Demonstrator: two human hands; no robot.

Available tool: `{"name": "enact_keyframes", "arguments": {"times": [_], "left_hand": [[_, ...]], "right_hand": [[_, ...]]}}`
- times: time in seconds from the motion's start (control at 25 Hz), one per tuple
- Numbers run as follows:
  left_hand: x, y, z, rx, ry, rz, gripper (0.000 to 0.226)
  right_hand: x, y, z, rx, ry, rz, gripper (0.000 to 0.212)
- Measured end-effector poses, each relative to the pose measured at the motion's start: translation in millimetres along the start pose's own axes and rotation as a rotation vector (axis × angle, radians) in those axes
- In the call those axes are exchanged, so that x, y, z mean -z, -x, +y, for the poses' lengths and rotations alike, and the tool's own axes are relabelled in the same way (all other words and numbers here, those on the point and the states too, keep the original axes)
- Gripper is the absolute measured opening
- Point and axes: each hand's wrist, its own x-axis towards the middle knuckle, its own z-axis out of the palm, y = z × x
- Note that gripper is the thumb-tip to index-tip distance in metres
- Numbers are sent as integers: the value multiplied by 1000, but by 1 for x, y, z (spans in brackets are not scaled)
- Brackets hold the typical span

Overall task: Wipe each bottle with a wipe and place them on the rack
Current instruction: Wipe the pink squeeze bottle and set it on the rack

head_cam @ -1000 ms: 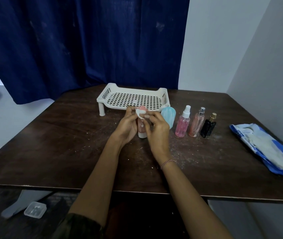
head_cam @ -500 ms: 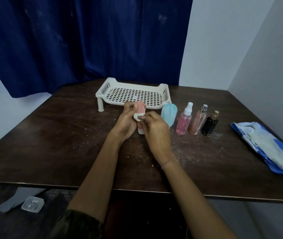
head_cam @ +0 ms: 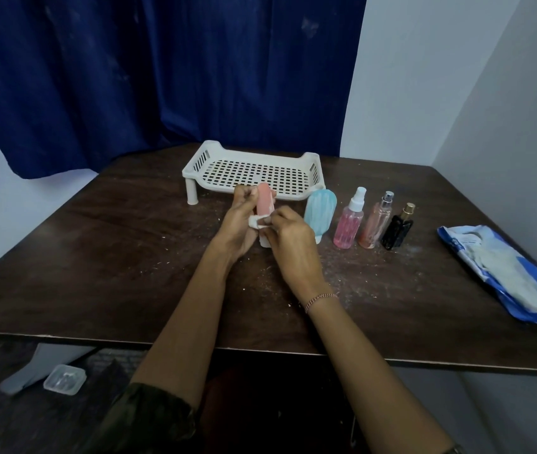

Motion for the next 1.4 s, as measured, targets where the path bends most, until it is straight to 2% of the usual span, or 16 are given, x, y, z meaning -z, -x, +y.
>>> {"name": "enact_keyframes", "arguments": {"times": [0.12, 0.36, 0.56, 0.76, 0.96, 1.16, 1.32, 1.4], "left_hand": [[1, 1, 0, -8, -7, -21, 18], [4, -5, -2, -58, -71, -1, 25], [5, -5, -1, -59, -72, 3, 27], [7, -7, -3, -110, -107, 14, 28], [9, -7, -4, -127, -127, 0, 29], [14, -8, -6, -184, -145, -47, 26], [14, -7, -6, -171, -144, -47, 27], [13, -6, -5, -150, -139, -54, 28]], "right_hand": [[-2, -7, -3, -2, 12, 33, 14], [-4, 13, 7, -46, 11, -113, 10], [-7, 8, 5, -64, -45, -58, 10], [4, 10, 11, -246, -142, 47, 9], [-2, 9, 5, -83, -98, -19, 13], [2, 7, 8, -247, -178, 74, 12], [-2, 7, 2, -115, -140, 4, 11], [-2, 6, 4, -141, -144, 43, 11]]}}
